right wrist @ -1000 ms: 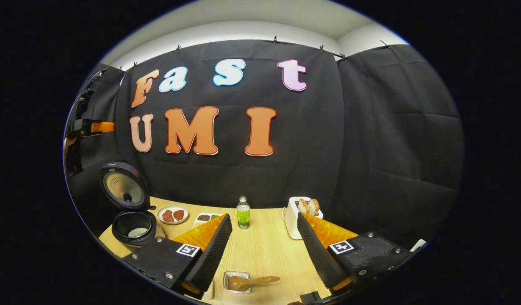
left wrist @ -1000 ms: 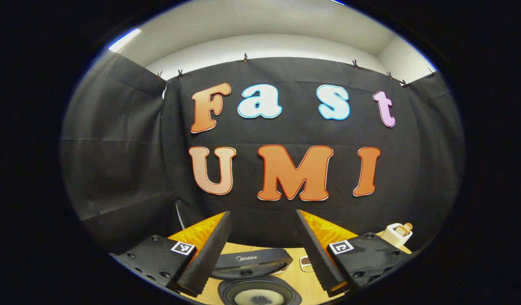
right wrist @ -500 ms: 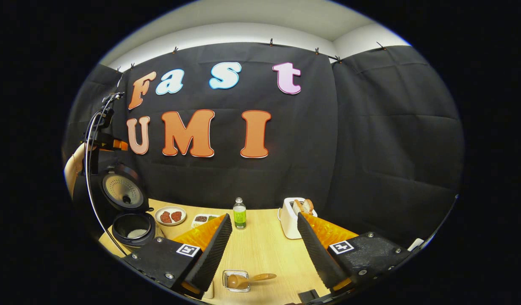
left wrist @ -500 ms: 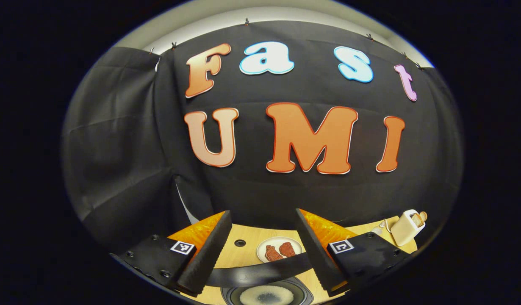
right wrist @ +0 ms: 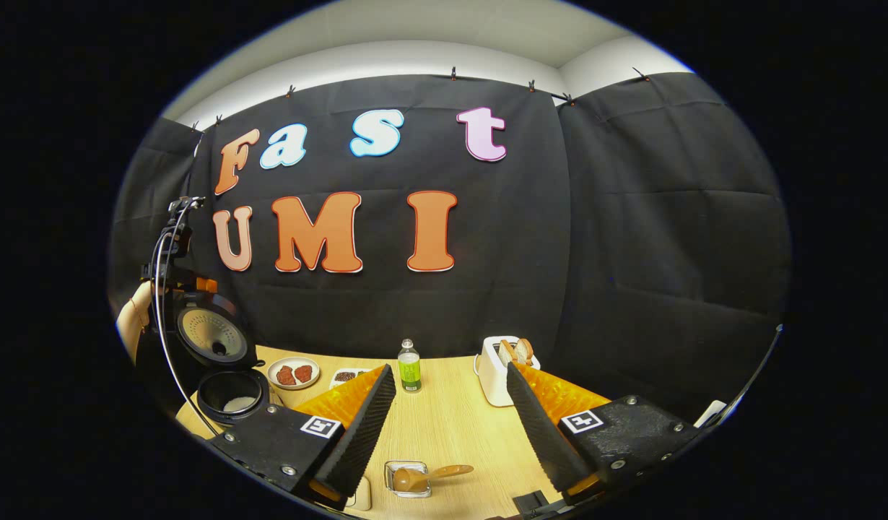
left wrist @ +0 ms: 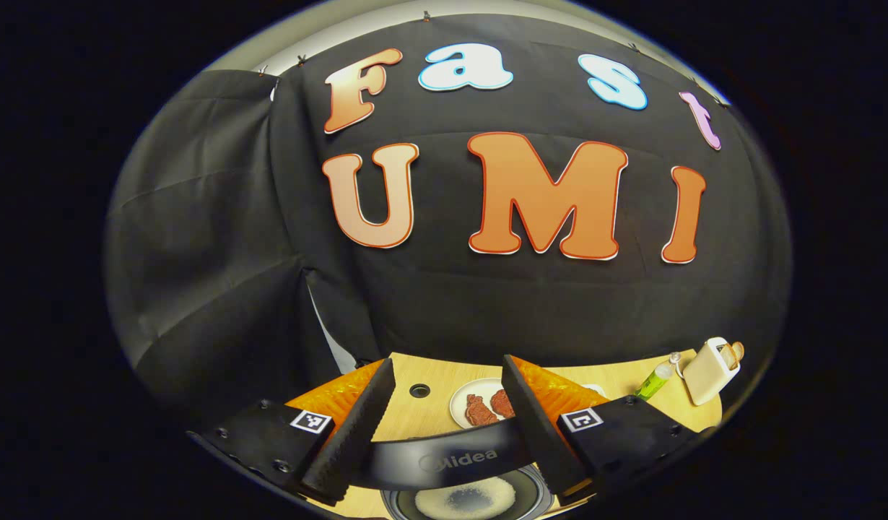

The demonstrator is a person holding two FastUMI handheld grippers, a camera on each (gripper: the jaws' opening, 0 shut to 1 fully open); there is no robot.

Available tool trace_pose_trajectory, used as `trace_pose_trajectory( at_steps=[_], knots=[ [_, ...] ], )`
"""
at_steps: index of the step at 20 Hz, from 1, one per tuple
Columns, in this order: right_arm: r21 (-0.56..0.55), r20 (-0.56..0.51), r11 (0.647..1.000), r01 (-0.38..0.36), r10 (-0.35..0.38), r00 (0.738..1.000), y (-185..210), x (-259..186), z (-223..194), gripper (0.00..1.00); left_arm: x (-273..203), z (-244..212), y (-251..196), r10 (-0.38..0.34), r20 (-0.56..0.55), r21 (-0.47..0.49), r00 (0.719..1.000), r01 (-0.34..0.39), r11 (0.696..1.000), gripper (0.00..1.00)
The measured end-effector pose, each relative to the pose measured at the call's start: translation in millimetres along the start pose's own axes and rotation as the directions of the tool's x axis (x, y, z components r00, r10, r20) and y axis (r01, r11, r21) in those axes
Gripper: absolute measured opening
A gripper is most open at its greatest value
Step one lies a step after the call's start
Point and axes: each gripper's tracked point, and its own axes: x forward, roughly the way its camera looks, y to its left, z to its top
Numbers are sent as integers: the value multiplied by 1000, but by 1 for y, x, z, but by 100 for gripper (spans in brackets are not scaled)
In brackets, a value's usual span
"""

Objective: Close the left gripper, press the button to open the rice cooker; take a wooden spoon from the chopstick holder with the right hand, scoop a spoonful of rice and pour it into the rice cooker, then put the wooden spoon back into the chopstick holder.

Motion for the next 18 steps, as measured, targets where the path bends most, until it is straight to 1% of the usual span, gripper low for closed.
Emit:
trace_pose_trajectory(
  at_steps=[2, 3, 4, 8, 11, 12, 13, 16, 17, 18],
  knots=[
    [1, 25, 1000, 3, -3, 1000, -3, -2, 12, 95, -12, -13, -4, -17, -11, -50, 1000, 17, 999, 100],
    [5, 40, 1000, 3, -3, 999, -4, -4, 18, 95, -19, -17, -5, -20, -13, -62, 1000, 19, 998, 98],
    [10, 53, 1000, 3, -3, 999, -6, -5, 24, 95, -24, -21, -6, -27, -11, -60, 1000, 26, 998, 100],
    [32, 68, 999, -15, 13, 998, -9, -8, 27, 95, -56, -56, -20, -64, -42, -70, 997, 61, 996, 100],
    [25, 67, 999, -29, 27, 997, -8, -8, 23, 95, -82, -99, -33, -86, -88, -77, 992, 80, 994, 100],
    [27, 65, 999, -36, 35, 997, -8, -8, 23, 95, -90, -117, -35, -83, -109, -67, 991, 76, 995, 100],
    [31, 64, 999, -45, 43, 997, -5, -8, 22, 95, -96, -131, -36, -74, -120, -56, 990, 67, 996, 98],
    [40, 51, 997, -70, 68, 996, -1, -11, 15, 95, -108, -165, -39, -60, -136, -84, 989, 49, 995, 100],
    [33, 46, 997, -75, 73, 996, 0, -12, 13, 95, -110, -170, -39, -55, -121, -68, 991, 47, 997, 100],
    [24, 39, 997, -75, 74, 996, -1, -12, 9, 95, -110, -179, -39, -54, -111, -48, 992, 49, 998, 98]
  ],
)
